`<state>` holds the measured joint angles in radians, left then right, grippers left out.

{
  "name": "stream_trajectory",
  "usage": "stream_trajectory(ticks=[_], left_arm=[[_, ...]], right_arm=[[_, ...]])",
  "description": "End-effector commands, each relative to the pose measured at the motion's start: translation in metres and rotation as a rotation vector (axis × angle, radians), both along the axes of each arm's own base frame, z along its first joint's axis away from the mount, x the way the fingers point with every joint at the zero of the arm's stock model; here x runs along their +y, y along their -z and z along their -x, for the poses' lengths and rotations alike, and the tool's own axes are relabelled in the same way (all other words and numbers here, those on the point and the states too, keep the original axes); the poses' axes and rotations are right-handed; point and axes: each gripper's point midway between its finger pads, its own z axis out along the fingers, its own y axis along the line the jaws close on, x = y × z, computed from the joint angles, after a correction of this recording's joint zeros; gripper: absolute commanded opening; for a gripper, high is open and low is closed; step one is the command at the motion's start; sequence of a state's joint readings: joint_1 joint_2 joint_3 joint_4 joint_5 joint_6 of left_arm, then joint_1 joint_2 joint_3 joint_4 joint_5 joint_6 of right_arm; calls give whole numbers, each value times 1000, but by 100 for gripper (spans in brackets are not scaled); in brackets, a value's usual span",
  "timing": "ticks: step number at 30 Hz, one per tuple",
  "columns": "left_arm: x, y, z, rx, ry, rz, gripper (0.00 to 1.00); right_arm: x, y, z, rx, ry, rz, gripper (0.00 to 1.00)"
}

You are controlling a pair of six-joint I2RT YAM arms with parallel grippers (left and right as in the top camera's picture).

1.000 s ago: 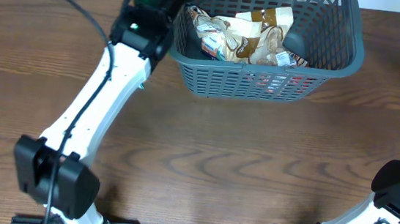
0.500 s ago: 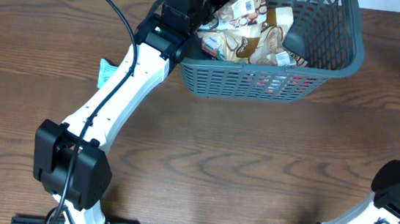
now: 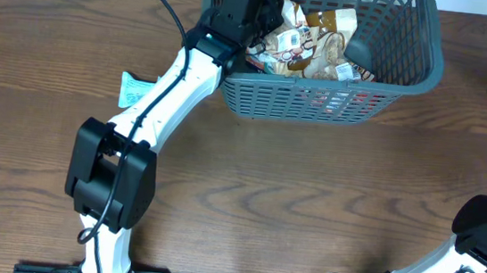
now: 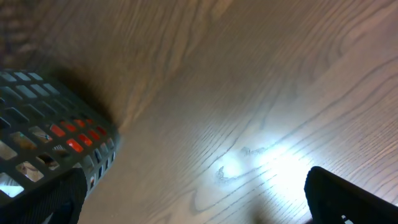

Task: Pack container
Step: 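Lift the PanTree bag and lower it into the basket, then open the left gripper and withdraw it from the basket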

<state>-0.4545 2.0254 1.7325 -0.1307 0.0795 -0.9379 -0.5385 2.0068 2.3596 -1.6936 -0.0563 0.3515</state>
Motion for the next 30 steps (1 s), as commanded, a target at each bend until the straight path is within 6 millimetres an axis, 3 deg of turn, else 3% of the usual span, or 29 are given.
stream_trajectory(ticks=[1,2,3,5,7,8,13,16,20,23,25,30], left_arm=[[-3,-21,-1,-46,18,5,23],[-2,-21,-1,-46,17,5,25],[-2,-21,-1,-46,17,5,35],[-2,-21,-1,-47,17,6,68],[-2,-21,-1,-46,17,5,93],[-2,-21,-1,-46,17,5,99],[-3,-23,-2,-52,20,4,99],[-10,-39,-1,-104,86,-19,99],[-13,-91,2,-218,154,-68,99],[-8,-145,11,-313,171,-101,99],[-1,-189,23,-383,175,-107,99],[30,-267,73,-514,187,-178,99]], right_arm=[[-1,5,0,13,-8,-5,99],[-1,5,0,13,-8,-5,99],[-1,5,0,13,-8,-5,99],[-1,5,0,13,-8,-5,99],[-1,5,0,13,-8,-5,99],[-1,5,0,13,-9,-5,99],[-1,5,0,13,-8,-5,99],[-1,5,0,13,-8,-5,99],[-1,5,0,13,-8,-5,99],[-1,5,0,13,-8,-5,99],[-1,5,0,13,-8,-5,99],[-1,5,0,13,-9,-5,99]])
